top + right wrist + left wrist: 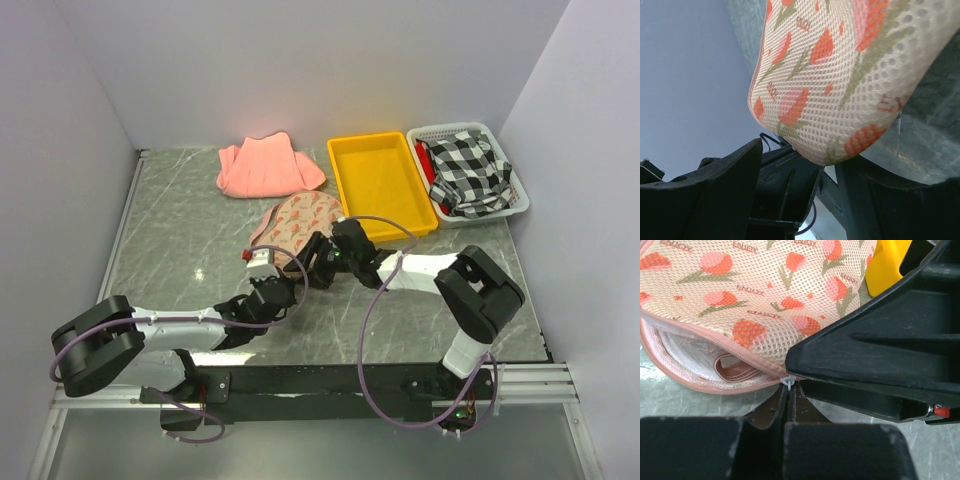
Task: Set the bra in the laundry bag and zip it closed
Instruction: Zip the zipper on the laundry bag.
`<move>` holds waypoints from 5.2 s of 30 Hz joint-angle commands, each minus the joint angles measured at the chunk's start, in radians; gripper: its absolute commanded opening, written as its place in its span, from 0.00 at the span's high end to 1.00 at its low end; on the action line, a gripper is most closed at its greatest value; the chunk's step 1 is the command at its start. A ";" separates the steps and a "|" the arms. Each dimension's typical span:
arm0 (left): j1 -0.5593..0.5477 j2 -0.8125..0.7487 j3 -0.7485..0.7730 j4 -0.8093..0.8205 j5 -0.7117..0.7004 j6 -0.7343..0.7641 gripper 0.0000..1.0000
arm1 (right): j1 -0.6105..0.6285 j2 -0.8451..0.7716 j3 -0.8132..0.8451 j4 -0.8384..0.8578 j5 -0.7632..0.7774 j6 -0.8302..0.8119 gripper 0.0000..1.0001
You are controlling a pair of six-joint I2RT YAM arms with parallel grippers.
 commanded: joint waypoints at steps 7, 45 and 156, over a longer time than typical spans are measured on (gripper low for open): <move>-0.016 0.006 0.028 0.097 0.091 0.043 0.99 | 0.008 0.019 0.020 0.053 0.077 0.047 0.40; -0.019 -0.044 -0.037 0.016 0.090 0.077 0.99 | -0.079 0.022 -0.052 -0.033 0.039 -0.060 1.00; -0.112 0.143 0.198 -0.102 0.096 0.002 0.99 | -0.144 -0.003 -0.100 0.151 -0.096 -0.072 0.74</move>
